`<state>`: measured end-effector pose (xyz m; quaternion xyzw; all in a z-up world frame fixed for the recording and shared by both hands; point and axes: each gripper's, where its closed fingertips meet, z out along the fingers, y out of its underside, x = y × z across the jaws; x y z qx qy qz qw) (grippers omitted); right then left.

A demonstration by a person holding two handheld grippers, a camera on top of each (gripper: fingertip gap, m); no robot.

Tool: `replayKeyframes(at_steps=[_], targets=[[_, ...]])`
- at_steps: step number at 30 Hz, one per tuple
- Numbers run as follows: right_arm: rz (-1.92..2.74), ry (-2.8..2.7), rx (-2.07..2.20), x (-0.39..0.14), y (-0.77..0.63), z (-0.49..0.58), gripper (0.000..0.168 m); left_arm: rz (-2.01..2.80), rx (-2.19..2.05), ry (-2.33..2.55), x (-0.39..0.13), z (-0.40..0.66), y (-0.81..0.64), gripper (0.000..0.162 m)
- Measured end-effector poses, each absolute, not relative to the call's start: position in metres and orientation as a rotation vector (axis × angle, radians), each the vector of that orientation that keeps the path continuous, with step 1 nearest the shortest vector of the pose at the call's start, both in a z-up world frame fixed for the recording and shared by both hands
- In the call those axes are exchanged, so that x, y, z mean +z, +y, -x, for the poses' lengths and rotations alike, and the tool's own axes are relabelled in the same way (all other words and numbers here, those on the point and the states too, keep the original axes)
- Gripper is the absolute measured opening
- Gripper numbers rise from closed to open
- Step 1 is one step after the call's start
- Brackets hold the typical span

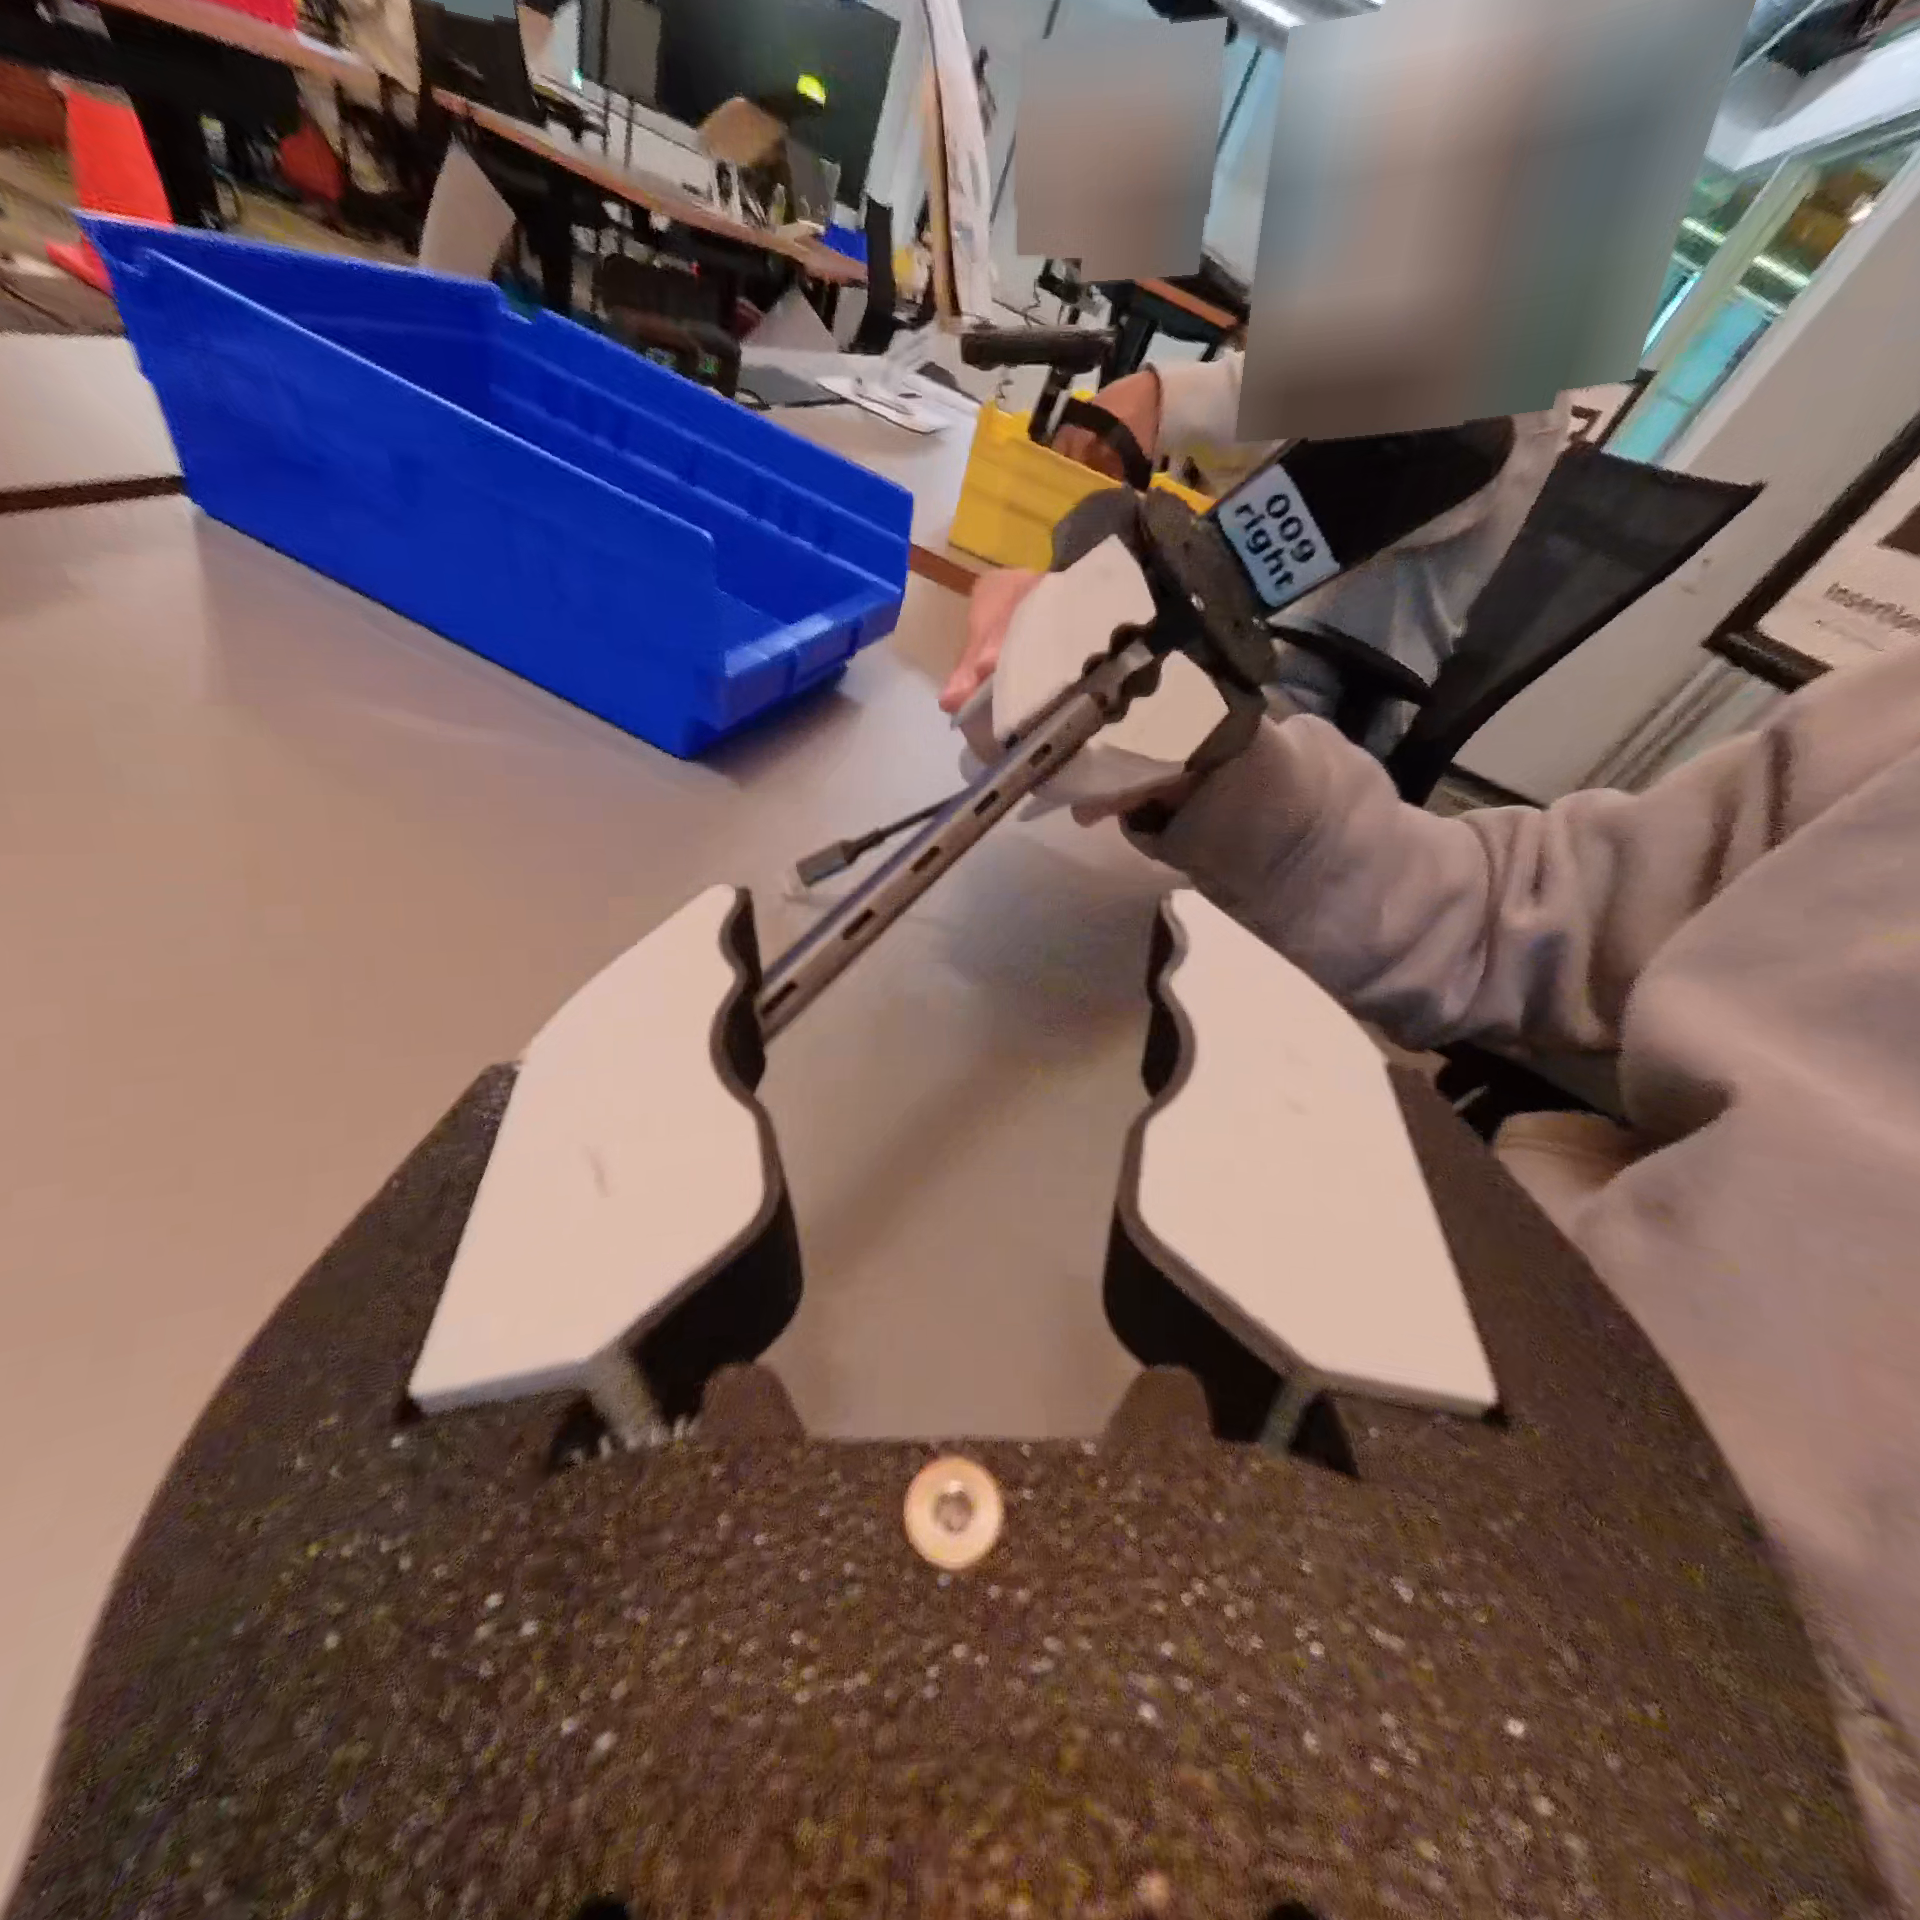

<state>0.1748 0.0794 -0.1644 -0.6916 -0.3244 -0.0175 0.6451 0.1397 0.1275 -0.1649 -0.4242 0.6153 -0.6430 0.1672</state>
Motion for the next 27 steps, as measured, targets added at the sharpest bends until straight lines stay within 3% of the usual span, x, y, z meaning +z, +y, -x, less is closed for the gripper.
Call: replayKeyframes(at_steps=[2, 5, 7, 11, 12, 14, 16, 17, 20, 24, 25, 27], targets=[[1.502, -0.818, -0.168, -0.159, 0.075, -0.176, 0.009, 1.261, -1.994, 1.743, -0.163, -0.133, 0.122, 0.072], [1.462, -0.924, -0.206, -0.157, 0.071, -0.163, 0.009, 1.422, -2.193, 1.653, -0.166, -0.134, 0.125, 0.054], [1.436, -0.951, -0.230, -0.152, 0.070, -0.156, 0.009, 1.509, -2.132, 1.608, -0.177, -0.139, 0.136, 0.075], [1.358, -0.968, -0.179, -0.134, 0.061, -0.142, 0.009, 1.597, -2.188, 1.610, -0.185, -0.135, 0.135, 0.085], [1.350, -0.974, -0.161, -0.132, 0.059, -0.140, 0.009, 1.568, -2.326, 1.626, -0.179, -0.128, 0.127, 0.079], [1.343, -0.982, -0.151, -0.132, 0.058, -0.137, 0.009, 1.485, -2.605, 1.683, -0.164, -0.112, 0.110, 0.049], [1.337, -0.990, -0.111, -0.133, 0.058, -0.133, 0.009, 1.439, -2.701, 1.742, -0.161, -0.105, 0.099, 0.039], [1.330, -0.982, -0.100, -0.133, 0.058, -0.132, 0.009, 1.422, -2.707, 1.754, -0.161, -0.104, 0.097, 0.026], [1.336, -0.958, -0.090, -0.133, 0.058, -0.136, 0.009, 1.352, -2.748, 1.694, -0.154, -0.107, 0.098, 0.024], [1.366, -1.001, -0.081, -0.141, 0.056, -0.135, 0.009, 1.440, -2.808, 1.657, -0.156, -0.112, 0.098, 0.040], [1.371, -1.003, -0.083, -0.142, 0.057, -0.135, 0.009, 1.454, -2.791, 1.658, -0.158, -0.114, 0.098, 0.030], [1.367, -0.997, -0.088, -0.142, 0.058, -0.135, 0.009, 1.417, -2.747, 1.665, -0.159, -0.115, 0.099, 0.026]])
